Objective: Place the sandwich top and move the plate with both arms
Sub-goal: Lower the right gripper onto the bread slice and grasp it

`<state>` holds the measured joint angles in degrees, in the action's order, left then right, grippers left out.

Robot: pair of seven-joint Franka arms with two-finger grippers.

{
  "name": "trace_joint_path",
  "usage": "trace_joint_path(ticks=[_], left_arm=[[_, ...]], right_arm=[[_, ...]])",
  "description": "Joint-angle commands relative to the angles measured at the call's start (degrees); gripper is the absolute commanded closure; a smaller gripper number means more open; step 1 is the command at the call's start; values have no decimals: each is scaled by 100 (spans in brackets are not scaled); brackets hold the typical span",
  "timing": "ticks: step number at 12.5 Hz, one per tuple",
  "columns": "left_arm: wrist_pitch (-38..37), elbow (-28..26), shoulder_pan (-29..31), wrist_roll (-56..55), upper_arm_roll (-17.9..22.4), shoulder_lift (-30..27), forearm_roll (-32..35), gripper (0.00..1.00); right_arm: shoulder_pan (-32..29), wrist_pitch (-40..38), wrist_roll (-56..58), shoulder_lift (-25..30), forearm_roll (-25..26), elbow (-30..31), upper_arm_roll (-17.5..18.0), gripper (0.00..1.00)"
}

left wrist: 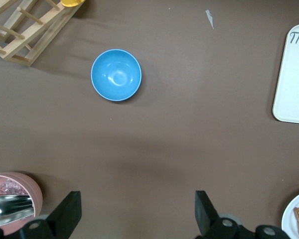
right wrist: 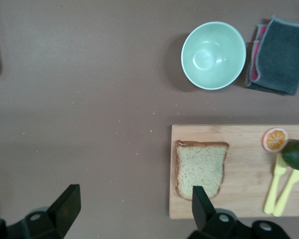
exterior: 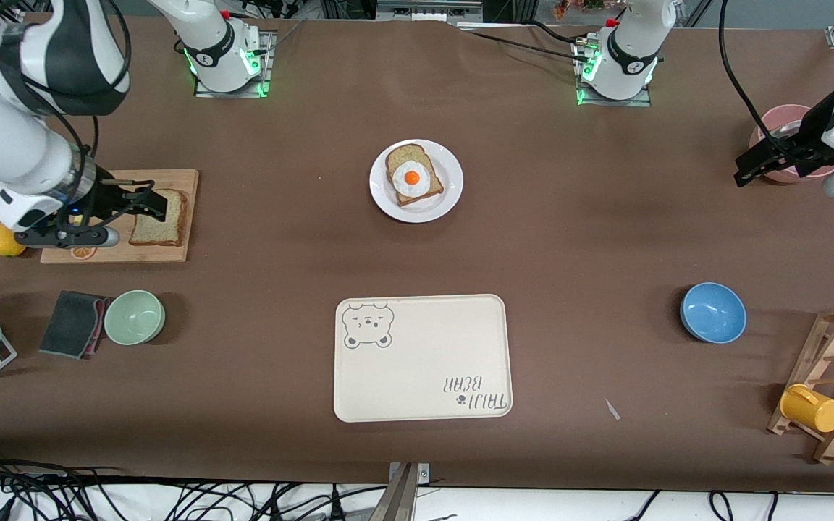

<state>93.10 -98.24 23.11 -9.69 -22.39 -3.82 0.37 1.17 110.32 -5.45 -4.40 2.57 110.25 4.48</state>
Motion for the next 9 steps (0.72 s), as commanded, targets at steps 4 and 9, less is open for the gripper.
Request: trace_joint_path(ticks=[4, 9], left_arm=[[139, -2, 159, 108, 6, -31, -204, 0], [165, 235, 150, 64, -11, 171, -380, 0]], right_arm=[[-29, 1402, -123, 142, 373, 1541, -61, 1], [-30, 1967, -974, -516, 1427, 1939, -202, 3]])
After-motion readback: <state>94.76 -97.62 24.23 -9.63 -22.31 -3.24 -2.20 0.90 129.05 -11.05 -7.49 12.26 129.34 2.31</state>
